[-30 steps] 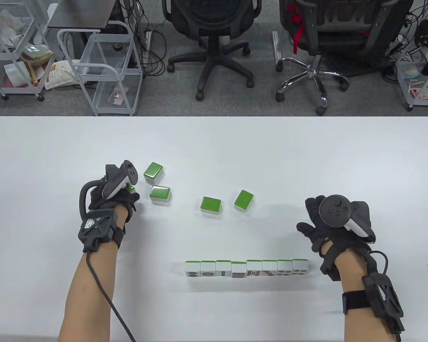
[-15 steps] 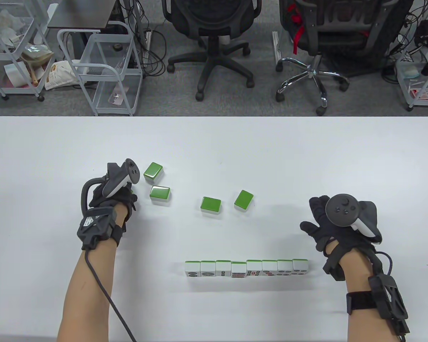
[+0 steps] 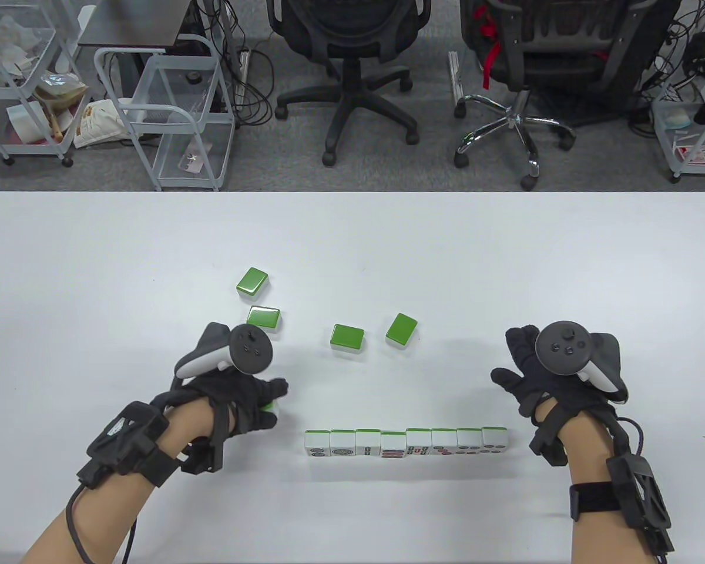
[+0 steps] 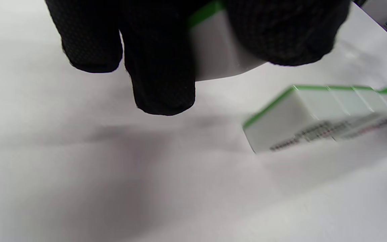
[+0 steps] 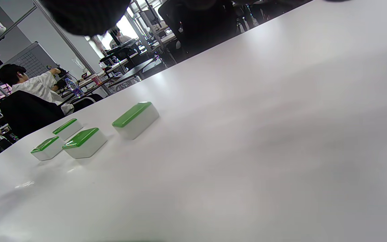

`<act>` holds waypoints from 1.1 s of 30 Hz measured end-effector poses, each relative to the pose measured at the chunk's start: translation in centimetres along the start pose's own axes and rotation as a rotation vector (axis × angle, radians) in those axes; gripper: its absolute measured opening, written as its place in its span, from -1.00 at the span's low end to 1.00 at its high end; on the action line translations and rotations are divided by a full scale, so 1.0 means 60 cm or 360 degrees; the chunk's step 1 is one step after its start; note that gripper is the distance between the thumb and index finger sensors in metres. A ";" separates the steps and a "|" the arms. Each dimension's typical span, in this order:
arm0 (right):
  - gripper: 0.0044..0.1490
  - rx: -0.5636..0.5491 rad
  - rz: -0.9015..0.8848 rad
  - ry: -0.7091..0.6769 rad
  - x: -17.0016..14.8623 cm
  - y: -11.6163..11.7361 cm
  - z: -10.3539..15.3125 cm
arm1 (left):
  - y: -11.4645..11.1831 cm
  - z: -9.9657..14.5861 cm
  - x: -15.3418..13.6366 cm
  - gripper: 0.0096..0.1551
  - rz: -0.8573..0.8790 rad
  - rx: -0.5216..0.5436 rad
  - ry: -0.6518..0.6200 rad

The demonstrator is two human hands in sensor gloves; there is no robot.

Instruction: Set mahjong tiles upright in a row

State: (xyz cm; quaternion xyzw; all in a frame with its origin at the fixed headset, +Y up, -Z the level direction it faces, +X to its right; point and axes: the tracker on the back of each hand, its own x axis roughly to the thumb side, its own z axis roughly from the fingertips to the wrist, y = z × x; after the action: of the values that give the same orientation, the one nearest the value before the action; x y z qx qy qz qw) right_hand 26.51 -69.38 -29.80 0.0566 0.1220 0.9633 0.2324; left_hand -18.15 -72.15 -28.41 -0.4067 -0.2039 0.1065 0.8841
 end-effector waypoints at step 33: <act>0.06 0.0106 -0.0099 -0.0026 0.001 0.008 0.001 | -0.036 -0.024 0.006 -0.18 -0.0001 0.0236 -0.0069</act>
State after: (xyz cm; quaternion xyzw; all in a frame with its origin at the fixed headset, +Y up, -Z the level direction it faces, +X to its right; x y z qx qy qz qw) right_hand 26.24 -69.72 -29.61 0.0683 0.1537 0.9505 0.2611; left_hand -17.15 -74.36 -27.51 -0.3377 -0.2147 0.1299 0.9072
